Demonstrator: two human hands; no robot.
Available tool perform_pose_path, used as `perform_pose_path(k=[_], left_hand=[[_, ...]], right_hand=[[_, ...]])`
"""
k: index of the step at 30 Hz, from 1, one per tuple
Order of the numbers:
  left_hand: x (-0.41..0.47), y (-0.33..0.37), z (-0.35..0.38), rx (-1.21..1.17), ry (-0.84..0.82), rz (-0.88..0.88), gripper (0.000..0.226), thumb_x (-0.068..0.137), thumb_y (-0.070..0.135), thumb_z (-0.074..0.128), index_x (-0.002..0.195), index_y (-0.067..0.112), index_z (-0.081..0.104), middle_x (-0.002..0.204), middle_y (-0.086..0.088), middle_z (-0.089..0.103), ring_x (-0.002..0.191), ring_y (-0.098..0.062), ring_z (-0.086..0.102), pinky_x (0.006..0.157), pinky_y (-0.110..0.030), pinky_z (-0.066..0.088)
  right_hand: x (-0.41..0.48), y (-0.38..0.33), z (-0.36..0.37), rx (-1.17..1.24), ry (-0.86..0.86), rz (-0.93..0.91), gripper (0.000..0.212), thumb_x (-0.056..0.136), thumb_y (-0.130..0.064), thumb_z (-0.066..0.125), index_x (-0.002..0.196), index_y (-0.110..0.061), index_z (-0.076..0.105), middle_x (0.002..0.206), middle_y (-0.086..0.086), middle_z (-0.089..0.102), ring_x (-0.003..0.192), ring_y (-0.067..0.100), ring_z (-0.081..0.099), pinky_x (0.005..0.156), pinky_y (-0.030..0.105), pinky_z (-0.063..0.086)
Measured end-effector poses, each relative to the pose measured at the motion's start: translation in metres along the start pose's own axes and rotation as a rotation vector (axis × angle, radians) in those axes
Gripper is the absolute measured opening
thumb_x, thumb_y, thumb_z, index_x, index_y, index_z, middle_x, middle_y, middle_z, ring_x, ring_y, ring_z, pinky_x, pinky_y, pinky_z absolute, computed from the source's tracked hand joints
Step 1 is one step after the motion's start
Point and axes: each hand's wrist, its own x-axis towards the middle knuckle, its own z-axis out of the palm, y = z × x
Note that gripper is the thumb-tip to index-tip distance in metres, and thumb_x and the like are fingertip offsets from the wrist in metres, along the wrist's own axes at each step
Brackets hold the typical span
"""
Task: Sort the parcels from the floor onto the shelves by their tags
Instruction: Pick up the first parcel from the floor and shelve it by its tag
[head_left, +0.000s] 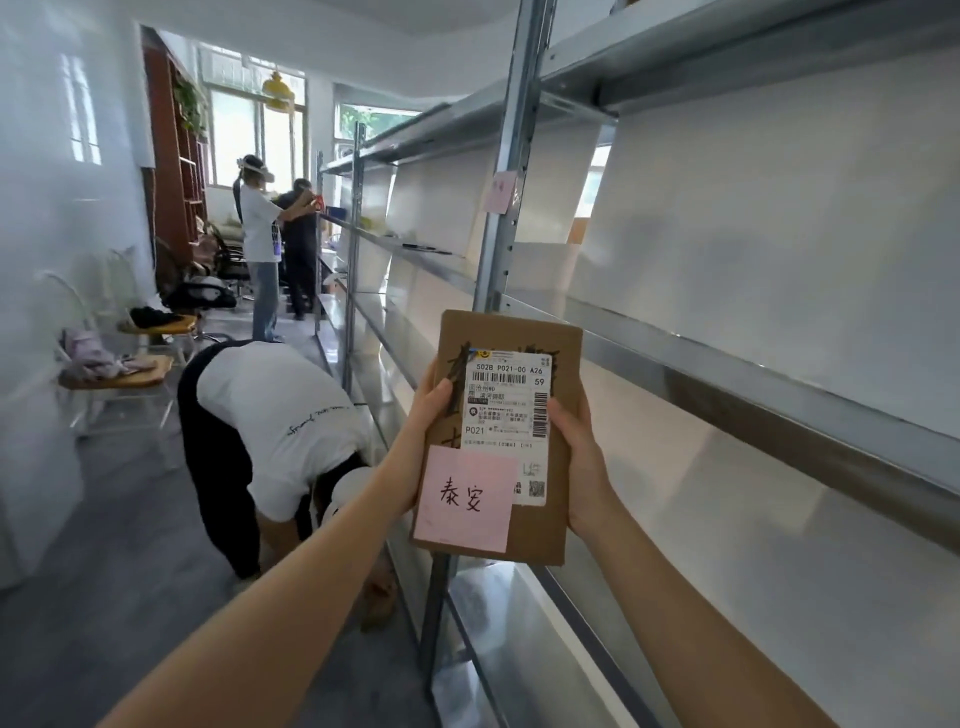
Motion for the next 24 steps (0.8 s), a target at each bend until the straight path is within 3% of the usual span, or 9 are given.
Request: perform_pose_path(k=[3,9,13,16,22,24], left_hand=[[0.020,-0.003,-0.030,-0.019,0.011,-0.037,0.108,0.056,0.048,0.080,0.141,0.002,0.032,0.101,-0.014,0.071,0.079,-0.024,0.072,0.062,-0.032,0.058],[0.065,0.000,-0.096,-0.048,-0.045,-0.097,0.105,0.060,0.049,0.077,0.141,0.002,0.031,0.108,-0.014,0.065,0.083,-0.022,0.071,0.066,-0.032,0.057],[0.091,-0.005,-0.136,-0.045,-0.041,-0.186,0.076,0.081,0.044,0.057,0.141,0.004,0.033,0.108,-0.013,0.067,0.081,-0.021,0.072,0.064,-0.030,0.057],[0.105,-0.015,-0.159,-0.048,-0.089,-0.233,0.085,0.074,0.048,0.065,0.141,0.006,0.034,0.120,-0.018,0.059,0.087,-0.024,0.070,0.068,-0.034,0.057],[0.126,-0.053,-0.193,-0.074,-0.144,-0.373,0.106,0.055,0.054,0.078,0.140,0.006,0.035,0.112,-0.016,0.064,0.081,-0.023,0.072,0.064,-0.032,0.058],[0.133,-0.070,-0.199,-0.050,-0.137,-0.442,0.088,0.067,0.053,0.069,0.135,0.006,0.042,0.102,-0.013,0.070,0.078,-0.022,0.072,0.062,-0.031,0.058]], right_hand=[[0.022,0.024,0.007,0.007,0.033,0.030,0.055,0.091,-0.016,0.049,0.144,-0.020,0.035,0.107,0.003,0.067,0.079,0.010,0.073,0.060,0.024,0.056],[0.067,0.069,0.032,-0.007,0.140,0.059,0.052,0.095,-0.014,0.046,0.145,-0.019,0.033,0.108,0.004,0.066,0.077,0.009,0.072,0.061,0.023,0.057],[0.092,0.099,0.044,-0.011,0.221,0.067,0.054,0.094,-0.017,0.048,0.146,-0.021,0.031,0.118,0.006,0.063,0.088,0.014,0.069,0.071,0.026,0.059],[0.101,0.122,0.048,0.015,0.286,0.067,0.053,0.093,-0.018,0.048,0.144,-0.022,0.034,0.120,0.008,0.063,0.094,0.017,0.067,0.079,0.031,0.057],[0.107,0.162,0.035,-0.004,0.411,0.097,0.048,0.094,-0.016,0.048,0.141,-0.019,0.038,0.108,0.004,0.067,0.081,0.011,0.072,0.064,0.025,0.057],[0.110,0.173,0.025,-0.017,0.463,0.126,0.050,0.093,-0.018,0.049,0.142,-0.020,0.038,0.116,0.008,0.066,0.089,0.016,0.070,0.071,0.029,0.058]])
